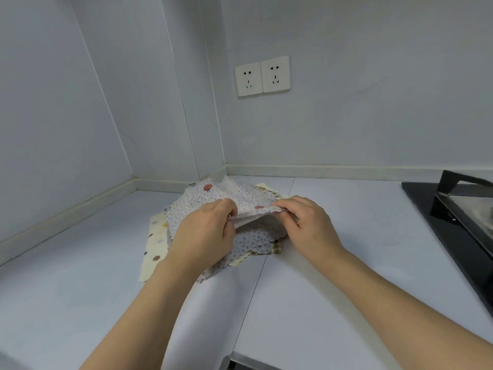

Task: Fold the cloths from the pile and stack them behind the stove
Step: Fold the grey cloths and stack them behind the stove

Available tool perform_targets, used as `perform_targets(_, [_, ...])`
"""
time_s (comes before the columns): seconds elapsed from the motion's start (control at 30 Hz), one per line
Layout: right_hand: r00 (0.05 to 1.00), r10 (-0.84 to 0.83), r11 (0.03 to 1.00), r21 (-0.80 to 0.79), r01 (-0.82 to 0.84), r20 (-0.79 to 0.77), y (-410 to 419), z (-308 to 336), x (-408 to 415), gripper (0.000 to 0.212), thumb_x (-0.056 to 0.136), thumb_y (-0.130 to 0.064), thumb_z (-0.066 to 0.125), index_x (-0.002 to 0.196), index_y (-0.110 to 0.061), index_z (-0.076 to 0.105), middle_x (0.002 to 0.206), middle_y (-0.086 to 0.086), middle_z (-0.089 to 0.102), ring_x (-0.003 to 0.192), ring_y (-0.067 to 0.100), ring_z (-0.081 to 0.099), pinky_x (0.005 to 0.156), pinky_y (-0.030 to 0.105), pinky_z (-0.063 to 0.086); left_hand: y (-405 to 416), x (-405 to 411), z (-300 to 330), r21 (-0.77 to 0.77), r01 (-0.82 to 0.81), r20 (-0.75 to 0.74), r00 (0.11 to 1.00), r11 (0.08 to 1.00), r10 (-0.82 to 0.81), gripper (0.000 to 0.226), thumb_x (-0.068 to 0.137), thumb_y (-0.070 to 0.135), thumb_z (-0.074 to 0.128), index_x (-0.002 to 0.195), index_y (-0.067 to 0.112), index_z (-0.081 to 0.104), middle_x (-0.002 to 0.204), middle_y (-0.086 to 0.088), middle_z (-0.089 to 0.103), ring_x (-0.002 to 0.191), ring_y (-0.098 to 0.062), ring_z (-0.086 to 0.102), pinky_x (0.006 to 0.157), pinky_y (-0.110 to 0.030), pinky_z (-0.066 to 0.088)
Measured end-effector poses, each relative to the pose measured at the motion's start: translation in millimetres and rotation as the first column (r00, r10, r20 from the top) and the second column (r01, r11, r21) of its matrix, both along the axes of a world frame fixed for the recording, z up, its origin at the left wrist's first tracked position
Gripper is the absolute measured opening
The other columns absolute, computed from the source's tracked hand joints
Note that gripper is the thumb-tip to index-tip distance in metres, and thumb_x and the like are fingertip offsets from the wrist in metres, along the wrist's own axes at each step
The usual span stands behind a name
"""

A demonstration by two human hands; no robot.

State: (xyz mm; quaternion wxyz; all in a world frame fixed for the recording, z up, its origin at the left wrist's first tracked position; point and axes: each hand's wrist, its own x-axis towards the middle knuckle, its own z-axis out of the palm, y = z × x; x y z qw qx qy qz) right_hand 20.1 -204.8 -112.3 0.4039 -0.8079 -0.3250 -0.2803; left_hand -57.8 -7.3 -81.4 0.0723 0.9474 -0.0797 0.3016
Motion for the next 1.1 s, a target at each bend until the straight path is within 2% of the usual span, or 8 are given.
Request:
perform_targets(0.2, [0.995,-0.014,0.997,0.073,0.006,0.103,-31,72,-50,0.016,0.089,-0.021,0.058,0.096,-0.015,0.071,0.087,-0.008,0.066,0.083,0.014,0.060,0.073,0.027,0.046,-18,-48,57,-0.188,-0.119,0.135,0.980,0.975,0.145,0.023,0.085,0.021,0.038,0.095,0.018,0.058,0.085,0.003,0.057,0.079,-0.023,0.054,0.063,-0.036,0.046])
perform_targets(0.3, [0.982,-0.048,0.993,0.114,0.027,0.183,-59,107,-81,0.008,0.090,-0.019,0.064,0.091,-0.014,0.071,0.083,-0.004,0.067,0.077,0.014,0.061,0.070,0.033,0.049,-37,-77,99,-0.331,-0.054,0.144,0.984,0.942,0.107,0.020,0.090,0.008,0.042,0.092,0.019,0.059,0.065,0.006,0.055,0.061,-0.022,0.051,0.055,-0.034,0.040])
perform_targets(0.43, [0.976,-0.058,0.984,0.179,0.020,0.210,-95,139,-123,0.012,0.095,-0.012,0.058,0.095,-0.009,0.069,0.081,-0.003,0.064,0.075,0.006,0.055,0.068,0.016,0.043,-65,-104,137,-0.350,0.012,0.104,0.994,0.937,0.026,0.025,0.090,0.006,0.042,0.087,0.020,0.062,0.066,0.002,0.059,0.059,-0.021,0.053,0.054,-0.032,0.040])
perform_targets(0.53, [0.974,-0.098,0.987,0.146,0.068,0.207,-119,154,-141,0.016,0.096,-0.011,0.054,0.102,-0.009,0.069,0.088,-0.003,0.065,0.079,0.007,0.057,0.070,0.015,0.045,-80,-111,149,-0.396,0.021,0.046,0.999,0.918,-0.003,0.027,0.089,0.005,0.042,0.089,0.018,0.066,0.072,0.001,0.062,0.068,-0.022,0.057,0.058,-0.028,0.044])
perform_targets(0.7, [0.975,-0.177,0.984,0.061,0.170,0.136,-152,150,-137,0.018,0.095,-0.014,0.057,0.105,-0.013,0.072,0.101,-0.002,0.071,0.094,0.015,0.064,0.084,0.033,0.052,-90,-98,139,-0.417,-0.015,-0.111,0.993,0.909,-0.035,0.028,0.088,0.006,0.044,0.086,0.021,0.068,0.080,-0.005,0.068,0.075,-0.024,0.061,0.060,-0.027,0.045])
perform_targets(0.9, [0.941,-0.321,0.941,-0.151,0.304,-0.105,-170,98,-94,0.022,0.095,-0.018,0.053,0.104,-0.025,0.072,0.106,-0.011,0.070,0.100,0.011,0.063,0.085,0.029,0.050,-86,-50,73,-0.334,-0.065,-0.274,0.961,0.940,-0.031,0.031,0.089,0.000,0.043,0.092,0.013,0.072,0.093,-0.006,0.071,0.088,-0.030,0.063,0.071,-0.036,0.050])
perform_targets(1.0, [0.927,-0.324,0.944,-0.129,0.304,-0.189,-168,82,-78,0.025,0.095,-0.015,0.051,0.101,-0.024,0.073,0.104,-0.009,0.071,0.100,0.013,0.063,0.087,0.033,0.051,-88,-33,55,-0.362,-0.065,-0.219,0.976,0.930,-0.017,0.036,0.092,0.003,0.042,0.102,0.018,0.073,0.106,-0.001,0.072,0.089,-0.023,0.064,0.078,-0.036,0.052])
perform_targets(1.1, [0.923,-0.340,0.940,-0.095,0.328,-0.178,-164,77,-74,0.025,0.094,-0.011,0.050,0.100,-0.020,0.072,0.103,-0.006,0.068,0.099,0.013,0.060,0.086,0.033,0.050,-88,-29,45,-0.297,-0.020,-0.076,0.997,0.955,-0.003,0.035,0.096,0.006,0.044,0.116,0.016,0.070,0.122,0.000,0.065,0.108,-0.022,0.059,0.089,-0.031,0.046])
